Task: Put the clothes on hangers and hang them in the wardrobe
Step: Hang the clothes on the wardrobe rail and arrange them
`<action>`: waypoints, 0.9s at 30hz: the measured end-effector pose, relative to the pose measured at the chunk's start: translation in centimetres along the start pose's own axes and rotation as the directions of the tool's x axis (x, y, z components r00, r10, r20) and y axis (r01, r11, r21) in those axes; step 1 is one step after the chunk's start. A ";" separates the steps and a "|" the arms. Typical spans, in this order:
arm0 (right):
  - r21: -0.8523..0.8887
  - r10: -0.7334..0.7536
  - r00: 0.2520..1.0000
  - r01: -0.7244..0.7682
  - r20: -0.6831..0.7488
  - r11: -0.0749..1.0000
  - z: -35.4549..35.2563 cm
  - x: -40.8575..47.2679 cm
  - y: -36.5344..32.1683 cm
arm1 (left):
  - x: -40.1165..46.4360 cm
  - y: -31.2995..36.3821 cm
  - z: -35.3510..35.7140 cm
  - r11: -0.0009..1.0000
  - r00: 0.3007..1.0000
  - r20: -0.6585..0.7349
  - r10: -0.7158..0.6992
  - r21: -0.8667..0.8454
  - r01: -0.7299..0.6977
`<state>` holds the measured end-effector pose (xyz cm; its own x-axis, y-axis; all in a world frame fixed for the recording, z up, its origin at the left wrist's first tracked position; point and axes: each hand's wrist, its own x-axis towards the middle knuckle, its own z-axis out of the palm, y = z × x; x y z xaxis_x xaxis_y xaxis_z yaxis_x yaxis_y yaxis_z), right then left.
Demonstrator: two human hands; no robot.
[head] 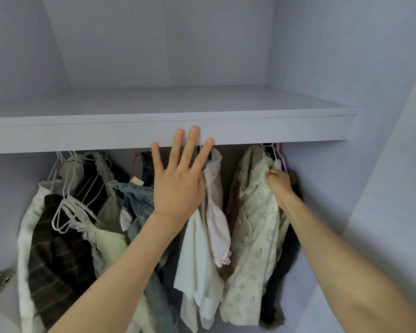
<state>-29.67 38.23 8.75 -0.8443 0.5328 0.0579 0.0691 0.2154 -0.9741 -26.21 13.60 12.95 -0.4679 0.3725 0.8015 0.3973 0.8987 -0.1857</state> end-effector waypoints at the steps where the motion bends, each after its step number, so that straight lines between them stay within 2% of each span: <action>1: -0.040 0.014 1.000 -0.015 -0.025 0.999 -0.1 0.3 0.4 | 0.0 0.1 0.1 1.000 1.000 -0.004 -0.006 -0.001 0.006; 5: -0.289 -0.026 0.991 -0.012 -0.128 0.957 -1.0 1.1 0.8 | 0.0 0.2 0.1 1.000 1.000 -0.015 -0.013 0.000 0.013; 7: -0.337 -0.036 0.984 -0.025 -0.174 0.941 -1.6 1.5 0.7 | -0.1 0.1 -0.1 1.000 1.000 -0.011 -0.009 -0.001 0.009; 13: -0.576 -0.134 0.975 0.007 -0.178 0.817 -1.7 1.0 1.4 | -0.2 -0.1 -0.5 1.000 1.000 0.025 0.011 -0.004 -0.010; 16: -0.615 -0.179 0.968 0.034 -0.176 0.788 -1.8 0.6 1.9 | -0.4 -0.6 -0.7 0.999 0.997 0.070 0.033 -0.010 -0.032; 20: -0.722 -0.362 0.923 0.163 -0.128 0.672 -2.6 -1.2 3.2 | -1.4 -0.9 -1.0 0.993 0.995 0.098 0.019 -0.121 -0.007; 23: -0.787 -0.584 0.811 0.339 -0.032 0.515 -2.6 -4.0 5.3 | -4.4 -1.2 -0.6 0.972 0.989 0.135 -0.059 -0.217 0.087; 25: -0.810 -0.623 0.779 0.411 0.075 0.417 -1.5 -6.7 6.7 | -8.0 -1.5 0.2 0.957 0.973 0.209 -0.101 -0.246 0.152; 27: -0.789 -0.601 0.781 0.475 0.173 0.390 0.2 -10.0 8.0 | -12.5 -1.6 1.0 0.948 0.941 0.303 -0.148 -0.227 0.222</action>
<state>-20.82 34.49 0.38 -0.7924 0.1453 0.5924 0.0453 0.9826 -0.1804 -21.77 7.76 2.63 -0.7385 0.2877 0.6098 0.4520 0.8823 0.1312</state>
